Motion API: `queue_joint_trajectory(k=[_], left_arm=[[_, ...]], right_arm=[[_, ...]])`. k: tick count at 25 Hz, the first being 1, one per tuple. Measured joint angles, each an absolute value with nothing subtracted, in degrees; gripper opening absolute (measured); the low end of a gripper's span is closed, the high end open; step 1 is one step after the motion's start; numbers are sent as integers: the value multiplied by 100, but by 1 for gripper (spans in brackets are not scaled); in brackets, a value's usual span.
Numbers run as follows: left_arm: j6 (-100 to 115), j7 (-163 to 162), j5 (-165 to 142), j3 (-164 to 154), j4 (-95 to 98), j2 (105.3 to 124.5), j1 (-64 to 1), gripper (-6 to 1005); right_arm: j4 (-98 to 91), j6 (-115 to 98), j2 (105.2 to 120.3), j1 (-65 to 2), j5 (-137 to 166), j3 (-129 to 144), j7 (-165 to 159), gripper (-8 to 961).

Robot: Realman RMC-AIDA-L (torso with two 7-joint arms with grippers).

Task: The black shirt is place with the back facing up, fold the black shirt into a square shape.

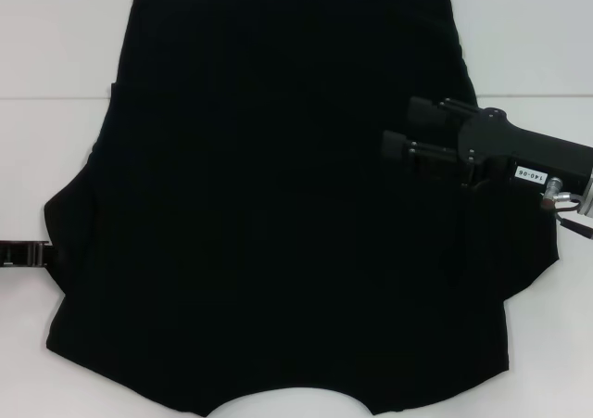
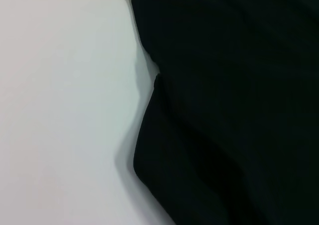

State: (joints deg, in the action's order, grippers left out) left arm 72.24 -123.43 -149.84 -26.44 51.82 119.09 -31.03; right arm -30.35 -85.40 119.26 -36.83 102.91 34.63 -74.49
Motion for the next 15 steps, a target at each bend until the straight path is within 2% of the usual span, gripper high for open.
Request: queue_joint_trajectory(k=[2, 5, 10, 15], left_arm=[[7220, -12339, -14985, -2645, 5183, 11909, -3102, 267], [7214, -12329, -14986, -2646, 5183, 11909, -3103, 74], [7154, -12319, -14986, -2637, 5183, 11909, -3103, 0], [6849, -12338, -14985, -2596, 5191, 11897, -3098, 2]], right_arm=[[-3034, -8542, 11926, -3682, 10291, 3463, -7448, 832], [-3032, -8543, 11926, -3682, 10291, 3463, -7443, 833], [-3032, -8528, 11934, -3682, 10276, 3455, -7439, 833], [-3005, -8501, 11945, -3689, 10256, 3348, -7439, 832]])
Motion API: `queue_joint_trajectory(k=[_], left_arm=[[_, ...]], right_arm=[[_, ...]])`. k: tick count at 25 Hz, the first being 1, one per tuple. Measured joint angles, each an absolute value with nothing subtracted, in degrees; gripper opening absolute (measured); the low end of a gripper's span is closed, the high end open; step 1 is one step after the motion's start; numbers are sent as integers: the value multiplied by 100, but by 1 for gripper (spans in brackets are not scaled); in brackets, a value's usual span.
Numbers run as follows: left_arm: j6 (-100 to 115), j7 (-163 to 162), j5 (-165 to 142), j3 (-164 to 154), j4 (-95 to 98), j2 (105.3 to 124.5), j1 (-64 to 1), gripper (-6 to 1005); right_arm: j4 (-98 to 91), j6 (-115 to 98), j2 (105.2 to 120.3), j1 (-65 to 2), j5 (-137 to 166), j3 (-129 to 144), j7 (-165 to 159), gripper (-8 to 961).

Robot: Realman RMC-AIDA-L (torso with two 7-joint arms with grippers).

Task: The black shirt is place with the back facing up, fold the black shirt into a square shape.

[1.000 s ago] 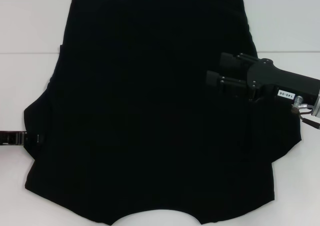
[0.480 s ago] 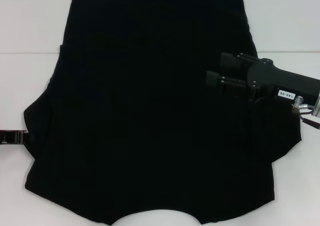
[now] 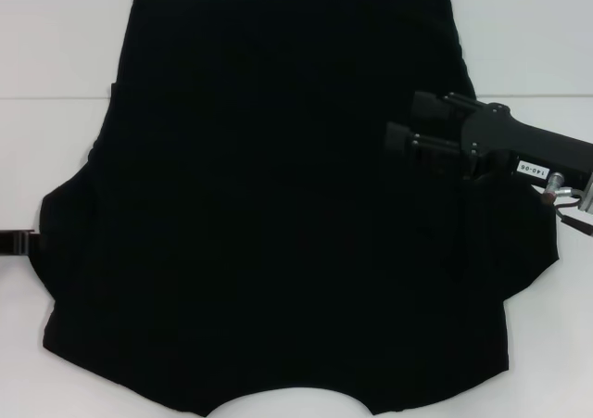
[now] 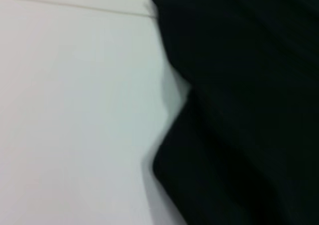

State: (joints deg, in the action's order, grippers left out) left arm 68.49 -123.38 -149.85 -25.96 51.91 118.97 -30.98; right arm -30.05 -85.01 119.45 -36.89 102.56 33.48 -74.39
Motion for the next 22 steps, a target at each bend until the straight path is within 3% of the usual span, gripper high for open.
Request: queue_joint_trajectory(k=[22], left_arm=[[6277, -12299, -15012, -2456, 5235, 11882, -3035, 2]], right_arm=[[-2741, -8491, 11971, -3775, 10054, 3333, -7435, 834]])
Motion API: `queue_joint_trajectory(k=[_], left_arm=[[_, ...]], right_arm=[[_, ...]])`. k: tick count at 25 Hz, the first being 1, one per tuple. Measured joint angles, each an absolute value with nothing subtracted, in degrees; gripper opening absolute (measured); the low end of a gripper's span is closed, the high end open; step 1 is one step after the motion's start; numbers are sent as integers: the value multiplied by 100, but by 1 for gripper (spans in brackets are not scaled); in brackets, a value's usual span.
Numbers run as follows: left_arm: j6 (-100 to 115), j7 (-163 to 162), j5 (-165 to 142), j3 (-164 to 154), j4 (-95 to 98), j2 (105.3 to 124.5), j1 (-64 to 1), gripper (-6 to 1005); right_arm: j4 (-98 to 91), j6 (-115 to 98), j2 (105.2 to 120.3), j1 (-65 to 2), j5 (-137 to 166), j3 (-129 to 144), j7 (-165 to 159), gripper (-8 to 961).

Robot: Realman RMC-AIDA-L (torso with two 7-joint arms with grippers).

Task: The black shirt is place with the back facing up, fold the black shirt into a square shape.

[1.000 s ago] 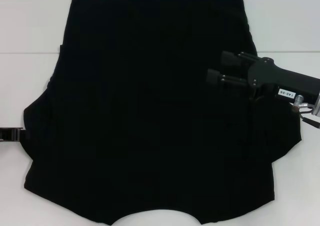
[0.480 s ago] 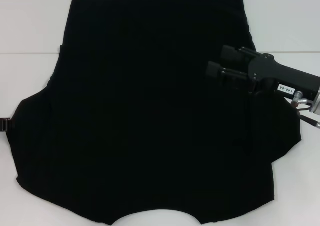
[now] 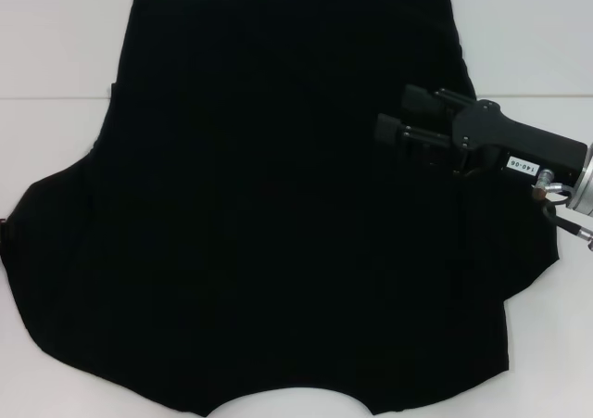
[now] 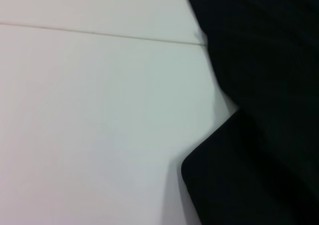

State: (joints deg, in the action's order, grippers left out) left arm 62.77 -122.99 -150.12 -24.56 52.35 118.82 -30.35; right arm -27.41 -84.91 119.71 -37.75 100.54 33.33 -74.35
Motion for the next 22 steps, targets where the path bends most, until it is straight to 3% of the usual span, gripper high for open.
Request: queue_joint_trajectory(k=[22], left_arm=[[6331, -12484, -15012, -1973, 5239, 11838, -2951, 1]], right_arm=[[-2742, -8454, 11970, -3779, 10055, 3324, -7435, 828]])
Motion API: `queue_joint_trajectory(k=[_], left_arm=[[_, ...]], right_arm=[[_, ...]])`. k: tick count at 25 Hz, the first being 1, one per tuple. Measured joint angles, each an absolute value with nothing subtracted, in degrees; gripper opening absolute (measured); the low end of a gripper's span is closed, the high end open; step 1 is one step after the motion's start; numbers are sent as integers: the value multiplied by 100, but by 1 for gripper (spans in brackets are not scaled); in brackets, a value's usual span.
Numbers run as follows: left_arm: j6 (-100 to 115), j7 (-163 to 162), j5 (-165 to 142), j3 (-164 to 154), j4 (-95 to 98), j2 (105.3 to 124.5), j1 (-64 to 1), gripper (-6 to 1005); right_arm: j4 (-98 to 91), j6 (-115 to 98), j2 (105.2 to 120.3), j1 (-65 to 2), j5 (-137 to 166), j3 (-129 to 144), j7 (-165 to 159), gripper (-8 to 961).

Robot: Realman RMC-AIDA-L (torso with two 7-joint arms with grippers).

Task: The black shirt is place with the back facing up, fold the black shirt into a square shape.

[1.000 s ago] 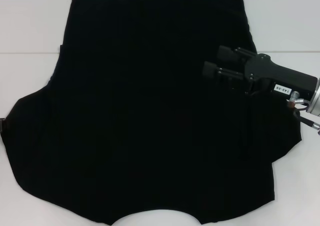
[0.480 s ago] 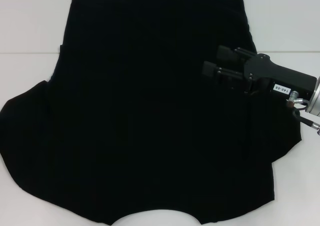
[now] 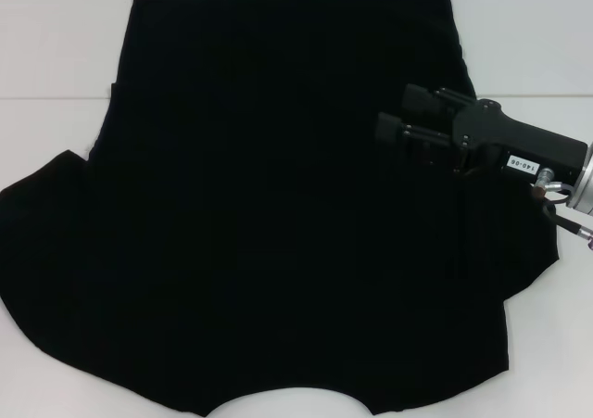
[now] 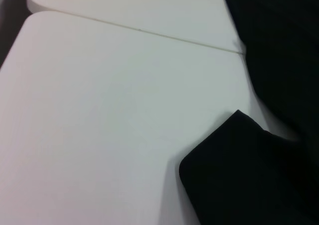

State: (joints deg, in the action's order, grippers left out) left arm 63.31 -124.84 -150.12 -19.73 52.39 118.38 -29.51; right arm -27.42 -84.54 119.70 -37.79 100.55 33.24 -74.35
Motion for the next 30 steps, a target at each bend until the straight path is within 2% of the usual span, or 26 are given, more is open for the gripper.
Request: queue_joint_trajectory(k=[30], left_arm=[[6884, -12505, -15011, -1524, 5379, 11803, -2856, 1]], right_arm=[[-2742, -8393, 11970, -3785, 10055, 3324, -7435, 826]])
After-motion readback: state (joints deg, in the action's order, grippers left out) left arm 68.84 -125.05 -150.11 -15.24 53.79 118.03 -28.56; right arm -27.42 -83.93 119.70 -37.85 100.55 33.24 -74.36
